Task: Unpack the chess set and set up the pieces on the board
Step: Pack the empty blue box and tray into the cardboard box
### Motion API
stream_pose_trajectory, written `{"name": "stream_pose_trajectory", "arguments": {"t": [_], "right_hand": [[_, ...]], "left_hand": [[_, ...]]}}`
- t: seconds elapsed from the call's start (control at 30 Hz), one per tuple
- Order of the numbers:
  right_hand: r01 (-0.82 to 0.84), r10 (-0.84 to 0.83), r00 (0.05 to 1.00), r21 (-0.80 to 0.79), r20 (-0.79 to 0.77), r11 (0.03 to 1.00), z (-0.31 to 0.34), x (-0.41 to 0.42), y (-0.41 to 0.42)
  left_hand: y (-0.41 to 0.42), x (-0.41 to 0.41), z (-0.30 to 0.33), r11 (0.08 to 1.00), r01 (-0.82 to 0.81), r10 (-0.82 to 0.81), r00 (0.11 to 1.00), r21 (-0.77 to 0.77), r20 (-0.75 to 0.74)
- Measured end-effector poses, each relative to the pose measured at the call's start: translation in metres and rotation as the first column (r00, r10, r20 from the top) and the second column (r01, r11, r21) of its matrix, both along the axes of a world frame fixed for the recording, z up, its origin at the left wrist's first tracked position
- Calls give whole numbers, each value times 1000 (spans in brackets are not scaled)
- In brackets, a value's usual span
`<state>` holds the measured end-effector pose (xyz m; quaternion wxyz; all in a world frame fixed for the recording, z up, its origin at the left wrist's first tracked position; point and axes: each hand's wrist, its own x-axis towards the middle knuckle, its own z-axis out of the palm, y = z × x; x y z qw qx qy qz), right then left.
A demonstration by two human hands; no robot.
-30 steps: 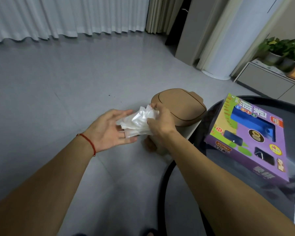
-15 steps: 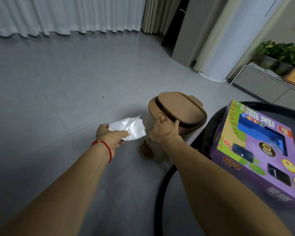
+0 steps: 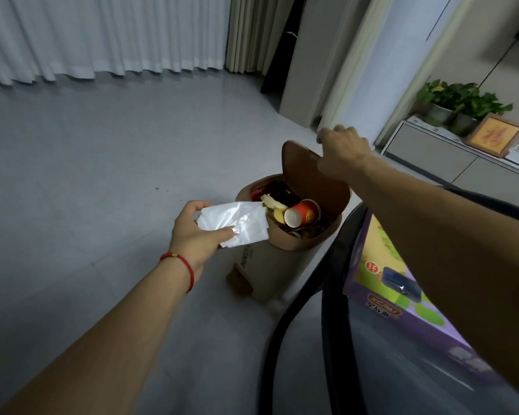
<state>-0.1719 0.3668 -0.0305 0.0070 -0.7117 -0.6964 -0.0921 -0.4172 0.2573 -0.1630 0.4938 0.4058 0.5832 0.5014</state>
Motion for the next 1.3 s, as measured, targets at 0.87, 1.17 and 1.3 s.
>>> {"name": "stream_pose_trajectory", "arguments": {"t": [0.87, 1.17, 1.3], "right_hand": [[-171, 164, 985, -159, -57, 972, -14, 45, 22], [-203, 200, 979, -178, -33, 963, -14, 42, 18], [-200, 195, 980, -175, -42, 964, -15, 36, 14]], "left_hand": [[93, 178, -40, 789, 557, -78, 507, 258, -859], [105, 158, -24, 679, 730, -310, 184, -82, -933], [108, 144, -26, 676, 718, -322, 86, -165, -943]]}}
